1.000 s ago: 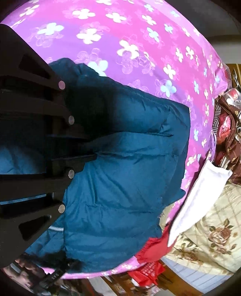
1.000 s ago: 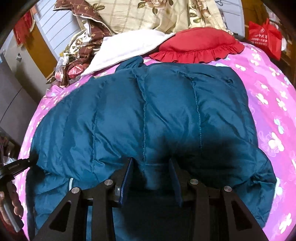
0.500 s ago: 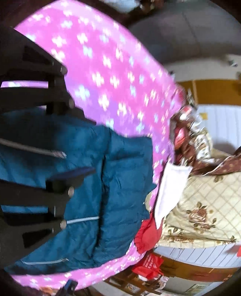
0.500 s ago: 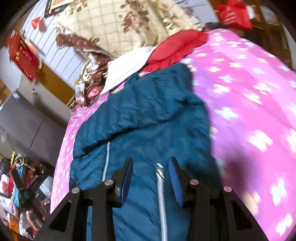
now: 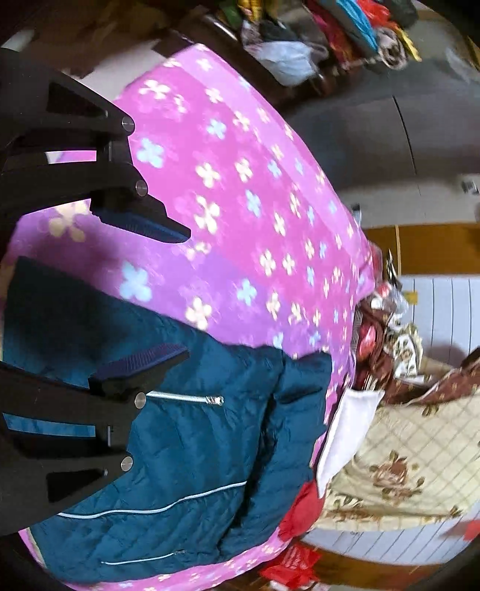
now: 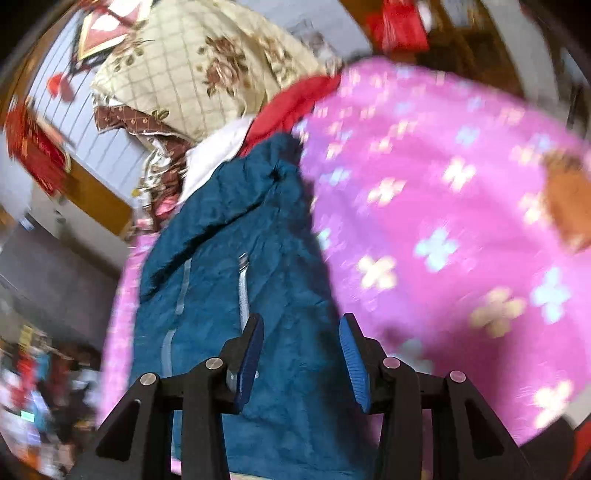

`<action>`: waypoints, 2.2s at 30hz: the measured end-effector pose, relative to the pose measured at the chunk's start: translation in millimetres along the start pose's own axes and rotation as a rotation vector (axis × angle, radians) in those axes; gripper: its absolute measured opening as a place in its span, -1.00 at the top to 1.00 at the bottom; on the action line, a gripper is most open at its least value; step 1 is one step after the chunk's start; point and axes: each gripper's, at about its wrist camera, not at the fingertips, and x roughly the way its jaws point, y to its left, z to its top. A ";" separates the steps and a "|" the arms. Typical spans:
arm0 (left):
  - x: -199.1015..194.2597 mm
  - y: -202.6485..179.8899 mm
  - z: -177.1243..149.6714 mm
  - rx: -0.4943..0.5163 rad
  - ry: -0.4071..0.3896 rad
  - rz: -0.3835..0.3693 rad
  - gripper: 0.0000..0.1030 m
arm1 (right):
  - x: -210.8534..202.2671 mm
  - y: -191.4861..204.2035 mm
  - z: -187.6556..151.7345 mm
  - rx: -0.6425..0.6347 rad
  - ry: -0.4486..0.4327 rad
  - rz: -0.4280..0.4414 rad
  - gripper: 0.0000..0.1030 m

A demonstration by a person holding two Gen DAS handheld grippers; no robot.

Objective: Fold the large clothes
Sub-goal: 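Grasp the jacket side with both tools and lift it over lengthwise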

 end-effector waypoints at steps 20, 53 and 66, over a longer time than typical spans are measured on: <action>39.7 6.9 -36.8 -0.057 0.186 -0.093 -0.11 | 31.4 -11.4 -31.9 -0.018 0.127 -0.137 0.20; 97.1 50.7 -49.6 -0.498 0.456 -0.721 -0.19 | 56.5 -28.4 -23.0 0.110 0.212 0.058 0.20; 85.0 53.1 -63.8 -0.506 0.434 -0.809 -0.30 | 55.5 -12.6 -46.2 0.028 0.340 0.207 0.01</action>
